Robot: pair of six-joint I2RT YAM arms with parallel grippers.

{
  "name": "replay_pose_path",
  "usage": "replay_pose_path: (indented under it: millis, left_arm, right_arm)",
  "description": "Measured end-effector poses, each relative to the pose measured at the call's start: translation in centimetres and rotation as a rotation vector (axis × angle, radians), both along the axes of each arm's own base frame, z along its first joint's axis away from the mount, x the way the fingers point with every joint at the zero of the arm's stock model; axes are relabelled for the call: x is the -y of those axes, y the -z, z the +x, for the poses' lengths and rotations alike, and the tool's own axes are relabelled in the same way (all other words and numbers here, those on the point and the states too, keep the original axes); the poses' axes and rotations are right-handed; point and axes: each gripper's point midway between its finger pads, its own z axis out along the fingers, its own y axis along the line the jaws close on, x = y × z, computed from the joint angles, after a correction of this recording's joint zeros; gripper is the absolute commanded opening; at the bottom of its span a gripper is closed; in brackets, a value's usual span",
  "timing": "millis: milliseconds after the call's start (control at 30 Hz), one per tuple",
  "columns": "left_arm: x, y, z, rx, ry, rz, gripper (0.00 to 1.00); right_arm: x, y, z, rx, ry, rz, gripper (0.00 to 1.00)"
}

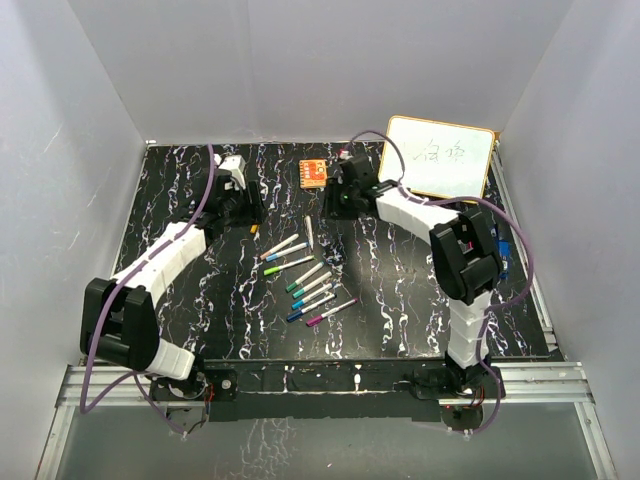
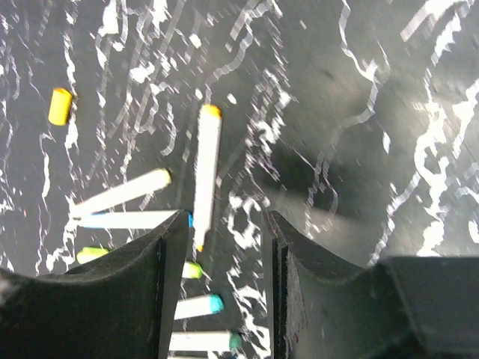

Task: Open the pen caps

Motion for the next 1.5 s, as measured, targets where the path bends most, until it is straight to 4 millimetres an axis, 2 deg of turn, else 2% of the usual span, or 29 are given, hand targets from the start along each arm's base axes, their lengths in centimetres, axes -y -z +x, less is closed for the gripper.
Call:
replay_pose_path:
  millis: [100, 167, 300, 367, 533, 833, 1067, 1167, 1333, 1500]
  left_arm:
    - [-0.2, 0.2, -0.2, 0.001, -0.013, -0.002, 0.58]
    - [-0.4, 0.4, -0.6, -0.002, -0.023, -0.002, 0.58]
    - [-0.9, -0.4, -1.3, 0.023, -0.045, -0.008, 0.59]
    - [-1.0, -1.3, -1.4, 0.046, -0.050, -0.016, 0.59]
    - [-1.1, -2.5, -1.4, 0.082, -0.058, -0.023, 0.59]
    - [-1.3, -1.5, -1.9, 0.059, -0.059, -0.014, 0.59]
    - [-1.3, -1.4, -1.9, 0.059, -0.059, -0.014, 0.59]
    - [-1.3, -1.4, -1.9, 0.059, -0.059, -0.013, 0.59]
    - [-1.4, -1.4, -1.9, 0.060, -0.061, -0.011, 0.59]
    - [-1.4, -1.3, -1.9, 0.059, -0.060, -0.008, 0.59]
  right_arm:
    - [-2.5, -1.0, 1.5, 0.063, -0.015, -0.034, 0.42]
    - [-3.7, -0.9, 2.2, 0.083, -0.023, -0.072, 0.42]
    - [-5.4, 0.6, 3.2, 0.090, -0.029, -0.157, 0.42]
    - [-6.1, 1.7, 2.7, 0.078, -0.039, -0.198, 0.42]
    - [-5.6, 4.1, 1.4, 0.033, -0.040, -0.303, 0.41]
    - [-5.0, 3.8, 1.6, 0.046, -0.026, -0.361, 0.39]
    - [-5.3, 5.2, 1.6, 0.036, -0.033, -0.386, 0.39]
    - [-5.7, 5.0, 1.5, 0.040, -0.039, -0.388, 0.39]
    - [-5.9, 5.0, 1.1, 0.037, -0.048, -0.392, 0.33]
    - [-6.0, 5.0, 1.2, 0.035, -0.045, -0.402, 0.21]
